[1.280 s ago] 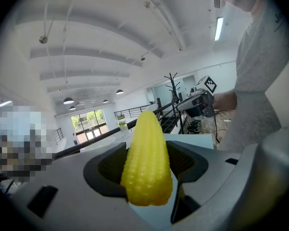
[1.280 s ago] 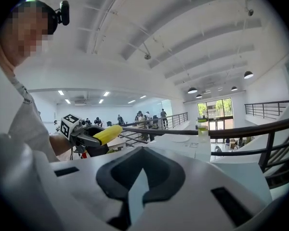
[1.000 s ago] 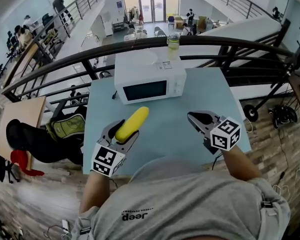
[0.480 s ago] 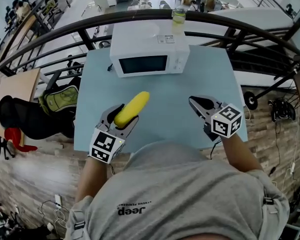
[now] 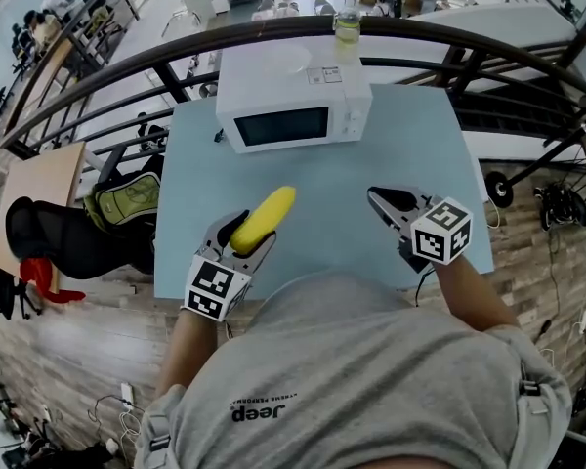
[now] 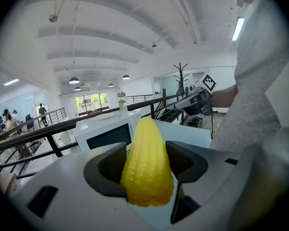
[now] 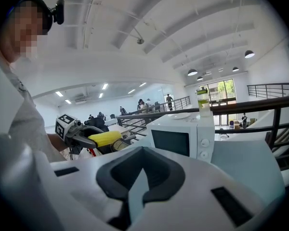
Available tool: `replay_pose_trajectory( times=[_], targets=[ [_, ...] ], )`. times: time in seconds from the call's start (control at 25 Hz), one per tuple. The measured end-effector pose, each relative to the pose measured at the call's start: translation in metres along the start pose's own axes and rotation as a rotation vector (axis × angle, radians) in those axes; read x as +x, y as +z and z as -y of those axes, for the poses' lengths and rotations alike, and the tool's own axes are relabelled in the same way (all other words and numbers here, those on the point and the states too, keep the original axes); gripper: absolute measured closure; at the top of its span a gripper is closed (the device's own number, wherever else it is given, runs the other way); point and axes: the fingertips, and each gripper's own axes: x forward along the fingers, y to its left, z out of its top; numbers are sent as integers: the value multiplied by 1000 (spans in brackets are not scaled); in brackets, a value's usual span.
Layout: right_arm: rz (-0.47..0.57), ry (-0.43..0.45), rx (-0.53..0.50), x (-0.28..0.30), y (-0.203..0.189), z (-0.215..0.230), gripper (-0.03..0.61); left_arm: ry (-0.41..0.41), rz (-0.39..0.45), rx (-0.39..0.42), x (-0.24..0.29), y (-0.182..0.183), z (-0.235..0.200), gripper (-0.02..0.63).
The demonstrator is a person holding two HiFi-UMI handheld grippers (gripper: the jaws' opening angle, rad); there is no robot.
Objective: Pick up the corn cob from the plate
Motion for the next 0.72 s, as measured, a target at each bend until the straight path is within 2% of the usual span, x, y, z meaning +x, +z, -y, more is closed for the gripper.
replay_pose_trajectory(
  times=[0.28, 0.72],
  targets=[
    [12, 7, 25, 2, -1, 0, 565, -5, -6, 0, 1, -3, 1, 343],
    [-7, 10, 8, 4, -5, 2, 565, -5, -2, -3, 4, -1, 1, 344]
  ],
)
